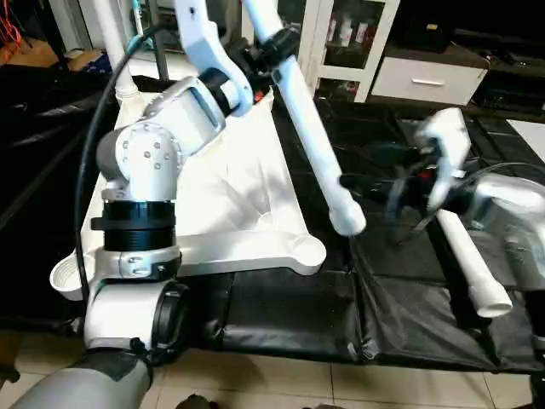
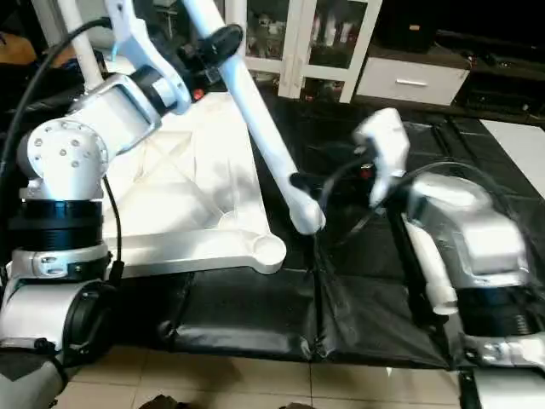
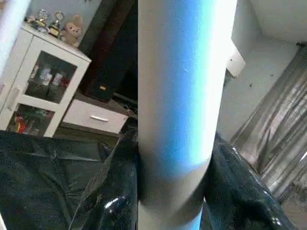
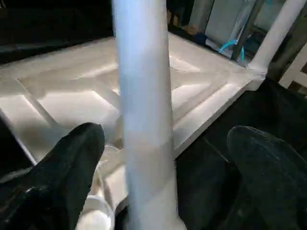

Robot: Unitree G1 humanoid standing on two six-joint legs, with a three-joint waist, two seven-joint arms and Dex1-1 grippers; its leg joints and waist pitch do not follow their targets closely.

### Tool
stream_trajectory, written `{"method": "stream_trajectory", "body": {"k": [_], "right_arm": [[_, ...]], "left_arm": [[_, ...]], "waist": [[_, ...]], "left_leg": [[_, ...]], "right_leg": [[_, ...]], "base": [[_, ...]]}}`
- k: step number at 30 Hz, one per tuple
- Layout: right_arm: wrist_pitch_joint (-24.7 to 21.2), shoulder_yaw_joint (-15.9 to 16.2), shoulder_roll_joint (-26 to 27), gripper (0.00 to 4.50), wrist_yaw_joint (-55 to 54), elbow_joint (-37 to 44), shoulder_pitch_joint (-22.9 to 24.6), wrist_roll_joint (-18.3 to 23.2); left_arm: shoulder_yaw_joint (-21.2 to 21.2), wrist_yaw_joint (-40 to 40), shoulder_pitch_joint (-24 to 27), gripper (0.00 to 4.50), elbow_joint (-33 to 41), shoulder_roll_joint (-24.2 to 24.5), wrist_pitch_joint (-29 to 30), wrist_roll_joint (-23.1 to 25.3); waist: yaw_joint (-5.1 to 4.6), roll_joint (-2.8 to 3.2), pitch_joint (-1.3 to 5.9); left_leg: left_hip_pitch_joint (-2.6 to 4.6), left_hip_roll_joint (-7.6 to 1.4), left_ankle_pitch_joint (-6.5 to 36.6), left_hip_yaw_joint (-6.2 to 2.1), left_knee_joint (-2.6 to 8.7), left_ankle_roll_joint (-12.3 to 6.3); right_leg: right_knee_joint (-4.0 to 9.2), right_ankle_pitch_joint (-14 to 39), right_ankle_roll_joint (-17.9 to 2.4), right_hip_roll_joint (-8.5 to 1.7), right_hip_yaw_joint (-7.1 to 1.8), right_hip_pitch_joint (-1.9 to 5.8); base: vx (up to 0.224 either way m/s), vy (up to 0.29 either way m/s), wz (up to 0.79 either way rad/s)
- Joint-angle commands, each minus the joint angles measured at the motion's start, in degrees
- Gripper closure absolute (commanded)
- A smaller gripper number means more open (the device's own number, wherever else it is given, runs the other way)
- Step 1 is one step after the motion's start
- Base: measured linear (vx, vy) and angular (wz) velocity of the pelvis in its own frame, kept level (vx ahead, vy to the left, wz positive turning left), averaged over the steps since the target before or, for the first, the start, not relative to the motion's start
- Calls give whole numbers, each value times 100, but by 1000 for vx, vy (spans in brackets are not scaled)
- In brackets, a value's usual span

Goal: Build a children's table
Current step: Pick table leg

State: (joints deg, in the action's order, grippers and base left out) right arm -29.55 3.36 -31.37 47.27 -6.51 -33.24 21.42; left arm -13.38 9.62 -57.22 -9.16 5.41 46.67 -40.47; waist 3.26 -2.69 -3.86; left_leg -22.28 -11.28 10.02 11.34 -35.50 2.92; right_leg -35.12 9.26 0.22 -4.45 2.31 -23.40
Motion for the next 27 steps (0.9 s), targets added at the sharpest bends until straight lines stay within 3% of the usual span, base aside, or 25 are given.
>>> {"method": "stream_trajectory", "body": {"k": [1,8,9,11,17,27], "right_arm": [[117,217,57,0,-60,-217,-149,-279],[121,566,177,0,-37,-703,-424,-607],[115,615,173,28,9,-749,-440,-641],[85,694,167,35,62,-831,-469,-712],[-6,736,181,100,114,-899,-472,-723],[6,857,166,112,230,-1053,-373,-871]], "left_arm": [[153,5,-146,296,207,-45,121,-111],[279,102,-92,296,389,-55,250,-99],[291,129,-88,296,422,-53,278,-98],[384,239,-79,296,493,1,304,-63],[379,223,-81,296,566,-11,367,-142],[337,233,-119,296,595,-22,400,-157]], "waist": [[-8,-53,467],[1,-43,474],[1,-45,473],[8,-70,472],[4,-62,462],[10,-67,474]], "left_leg": [[124,-137,950,-71,359,-51],[118,-142,813,-67,356,-73],[119,-143,812,-68,359,-78],[113,-142,779,-61,354,-113],[123,-143,864,-58,357,-98],[117,-142,784,-60,350,-108]], "right_leg": [[399,1463,-1146,-263,-144,248],[354,1095,-1231,-252,-156,269],[351,1087,-1238,-252,-154,273],[355,1098,-1248,-266,-158,277],[367,1177,-1219,-256,-161,271],[347,1035,-1252,-259,-164,279]], "base": [[0,0,0],[0,0,0],[0,0,0],[0,0,0],[0,0,0],[0,0,0]]}}
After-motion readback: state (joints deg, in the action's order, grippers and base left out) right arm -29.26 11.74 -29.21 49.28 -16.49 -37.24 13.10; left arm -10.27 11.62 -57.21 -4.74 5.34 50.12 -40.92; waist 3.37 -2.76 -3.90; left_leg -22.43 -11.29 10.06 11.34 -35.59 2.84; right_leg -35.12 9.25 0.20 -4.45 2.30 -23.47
